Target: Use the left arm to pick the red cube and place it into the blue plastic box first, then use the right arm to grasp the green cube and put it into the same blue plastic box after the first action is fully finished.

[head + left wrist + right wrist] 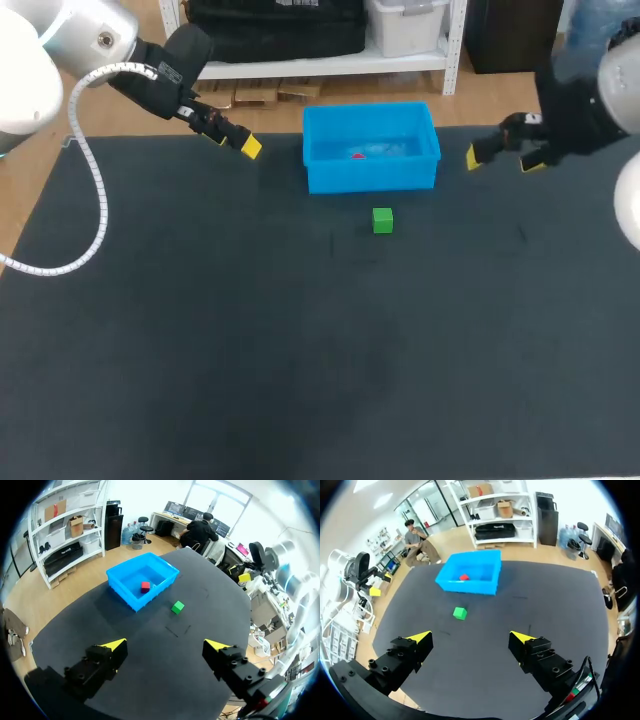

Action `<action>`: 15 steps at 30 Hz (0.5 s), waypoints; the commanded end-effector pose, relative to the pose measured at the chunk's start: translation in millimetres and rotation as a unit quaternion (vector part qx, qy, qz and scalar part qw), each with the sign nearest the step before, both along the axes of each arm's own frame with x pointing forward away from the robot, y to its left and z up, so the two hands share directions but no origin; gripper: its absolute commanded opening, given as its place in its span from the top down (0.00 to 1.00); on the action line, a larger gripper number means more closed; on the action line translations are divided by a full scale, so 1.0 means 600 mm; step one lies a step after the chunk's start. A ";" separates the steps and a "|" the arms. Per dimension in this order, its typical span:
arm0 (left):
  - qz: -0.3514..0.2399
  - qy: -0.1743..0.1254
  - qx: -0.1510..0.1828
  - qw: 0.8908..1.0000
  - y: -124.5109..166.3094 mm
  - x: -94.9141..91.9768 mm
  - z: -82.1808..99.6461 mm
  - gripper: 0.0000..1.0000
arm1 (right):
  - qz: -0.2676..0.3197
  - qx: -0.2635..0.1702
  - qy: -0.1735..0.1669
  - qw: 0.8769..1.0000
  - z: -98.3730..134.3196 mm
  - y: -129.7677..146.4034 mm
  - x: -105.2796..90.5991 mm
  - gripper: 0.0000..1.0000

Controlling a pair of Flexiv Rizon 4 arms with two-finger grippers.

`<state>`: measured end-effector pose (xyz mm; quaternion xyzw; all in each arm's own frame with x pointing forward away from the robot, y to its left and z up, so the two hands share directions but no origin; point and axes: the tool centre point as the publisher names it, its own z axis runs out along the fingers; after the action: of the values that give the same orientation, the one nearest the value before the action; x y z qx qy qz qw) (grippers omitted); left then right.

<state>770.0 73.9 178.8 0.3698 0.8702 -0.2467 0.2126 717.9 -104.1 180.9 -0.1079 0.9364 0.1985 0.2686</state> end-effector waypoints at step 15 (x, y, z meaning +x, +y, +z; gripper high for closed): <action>0.000 -0.002 -0.001 1.000 0.001 -0.002 -0.001 0.00 | 0.010 -0.045 0.034 0.998 0.006 -0.028 0.034 0.00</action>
<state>770.0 73.9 178.8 0.3698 0.8702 -0.2466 0.2126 733.1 -118.9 184.5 -0.1174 0.9522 0.1541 0.2360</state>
